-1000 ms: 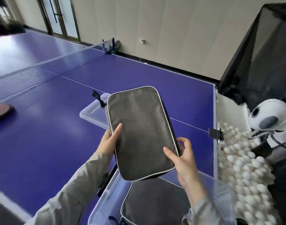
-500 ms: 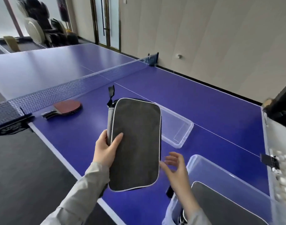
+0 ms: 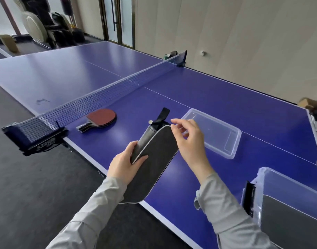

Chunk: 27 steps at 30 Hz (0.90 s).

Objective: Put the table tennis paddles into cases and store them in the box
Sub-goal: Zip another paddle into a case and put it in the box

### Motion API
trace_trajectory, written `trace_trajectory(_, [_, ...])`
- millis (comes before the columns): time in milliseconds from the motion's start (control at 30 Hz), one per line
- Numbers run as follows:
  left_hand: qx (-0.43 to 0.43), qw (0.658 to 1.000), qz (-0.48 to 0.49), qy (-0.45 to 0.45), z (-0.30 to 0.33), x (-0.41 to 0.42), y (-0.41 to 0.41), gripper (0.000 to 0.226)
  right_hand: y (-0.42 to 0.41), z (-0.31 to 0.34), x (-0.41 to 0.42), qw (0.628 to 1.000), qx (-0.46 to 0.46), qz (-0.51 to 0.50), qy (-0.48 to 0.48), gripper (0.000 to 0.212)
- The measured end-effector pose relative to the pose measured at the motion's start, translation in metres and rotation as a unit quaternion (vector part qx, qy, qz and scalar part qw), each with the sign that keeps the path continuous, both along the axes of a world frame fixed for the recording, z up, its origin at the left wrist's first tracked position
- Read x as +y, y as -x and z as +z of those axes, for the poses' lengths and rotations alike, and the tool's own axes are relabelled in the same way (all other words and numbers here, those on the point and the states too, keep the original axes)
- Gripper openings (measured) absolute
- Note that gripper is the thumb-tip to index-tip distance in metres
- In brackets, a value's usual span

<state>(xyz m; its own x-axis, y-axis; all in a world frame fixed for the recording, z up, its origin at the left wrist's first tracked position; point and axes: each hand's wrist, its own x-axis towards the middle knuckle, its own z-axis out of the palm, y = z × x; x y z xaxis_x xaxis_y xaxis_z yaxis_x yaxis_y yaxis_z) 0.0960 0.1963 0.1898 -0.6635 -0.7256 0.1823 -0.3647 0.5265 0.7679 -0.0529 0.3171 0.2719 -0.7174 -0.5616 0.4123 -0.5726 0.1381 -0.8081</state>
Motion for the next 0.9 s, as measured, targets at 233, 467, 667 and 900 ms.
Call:
trace_trajectory(233, [-0.070,0.992,-0.049,0.089,-0.014,-0.044,0.018,0.038,0.020,0.005,-0.050,0.985,0.154,-0.009,-0.076,0.018])
trace_trajectory(467, [-0.104,0.977,-0.108,0.150,-0.014,-0.094,0.061,0.040,0.079,-0.023,-0.095,0.967,0.112,0.023,-0.228,0.012])
trace_trajectory(667, [-0.126,0.968,-0.145,0.160,-0.016,-0.128,0.103,0.041,0.116,-0.032,-0.115,0.983,0.039,-0.006,-0.178,0.013])
trace_trajectory(900, [-0.117,0.962,-0.200,0.141,-0.022,-0.163,0.138,0.045,0.151,-0.046,-0.127,0.981,-0.040,-0.107,-0.157,0.016])
